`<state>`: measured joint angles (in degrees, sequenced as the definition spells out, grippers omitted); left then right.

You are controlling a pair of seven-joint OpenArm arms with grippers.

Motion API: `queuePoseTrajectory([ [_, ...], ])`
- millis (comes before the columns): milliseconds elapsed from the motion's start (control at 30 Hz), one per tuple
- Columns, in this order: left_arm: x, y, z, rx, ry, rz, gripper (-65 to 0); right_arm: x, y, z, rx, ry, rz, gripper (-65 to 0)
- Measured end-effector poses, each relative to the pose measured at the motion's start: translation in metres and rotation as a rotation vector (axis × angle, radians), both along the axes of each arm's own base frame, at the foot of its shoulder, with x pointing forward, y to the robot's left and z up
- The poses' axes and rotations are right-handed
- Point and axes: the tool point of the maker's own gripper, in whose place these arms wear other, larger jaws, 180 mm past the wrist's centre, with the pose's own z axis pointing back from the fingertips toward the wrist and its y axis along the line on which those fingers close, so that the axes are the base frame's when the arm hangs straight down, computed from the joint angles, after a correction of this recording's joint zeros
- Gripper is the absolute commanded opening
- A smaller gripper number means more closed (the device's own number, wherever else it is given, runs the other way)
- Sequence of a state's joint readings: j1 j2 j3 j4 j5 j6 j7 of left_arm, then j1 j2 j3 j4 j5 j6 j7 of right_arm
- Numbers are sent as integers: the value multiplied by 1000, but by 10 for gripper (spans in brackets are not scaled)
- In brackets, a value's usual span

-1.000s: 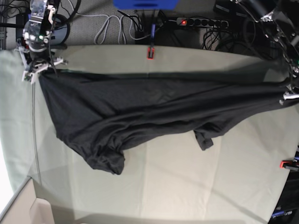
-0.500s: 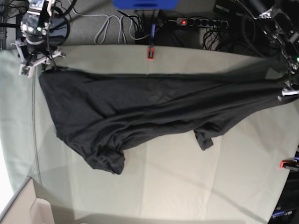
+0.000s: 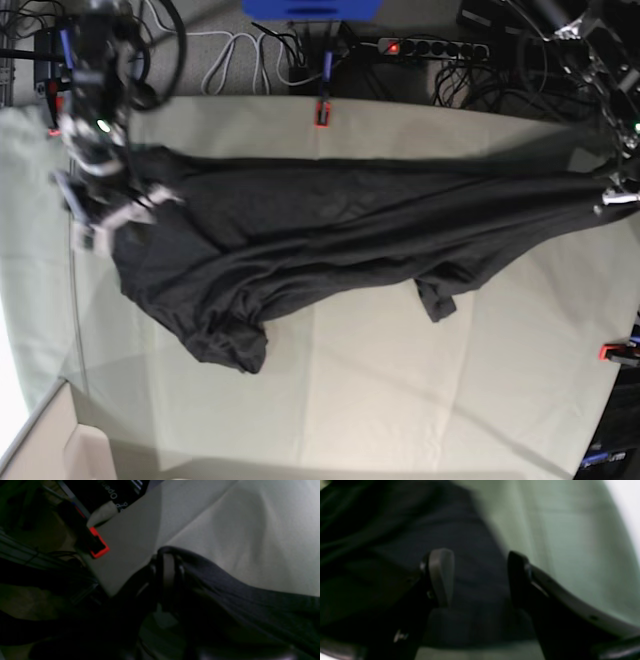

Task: Layout the t-shirt on the table in an organized manner, then fold the t-shirt properly
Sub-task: 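Reach both grippers into the shirt middle and grasp the fabric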

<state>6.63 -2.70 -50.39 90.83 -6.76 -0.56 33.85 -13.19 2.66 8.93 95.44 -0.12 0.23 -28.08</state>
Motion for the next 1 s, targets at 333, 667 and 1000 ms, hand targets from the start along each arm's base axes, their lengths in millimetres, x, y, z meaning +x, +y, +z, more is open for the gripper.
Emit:
queuePoseTrajectory([
  [333,-3,-5,-12,-29,15,7,-648,76,84,-31,29,95,245,-276],
  [667,-9,-5,-16,-30,33,8,-648,75,114,-69,72,189,277,-331],
  [1000,10,-3,36,58,-75,-16,-648,97,115,-28,64,43,283,-650],
])
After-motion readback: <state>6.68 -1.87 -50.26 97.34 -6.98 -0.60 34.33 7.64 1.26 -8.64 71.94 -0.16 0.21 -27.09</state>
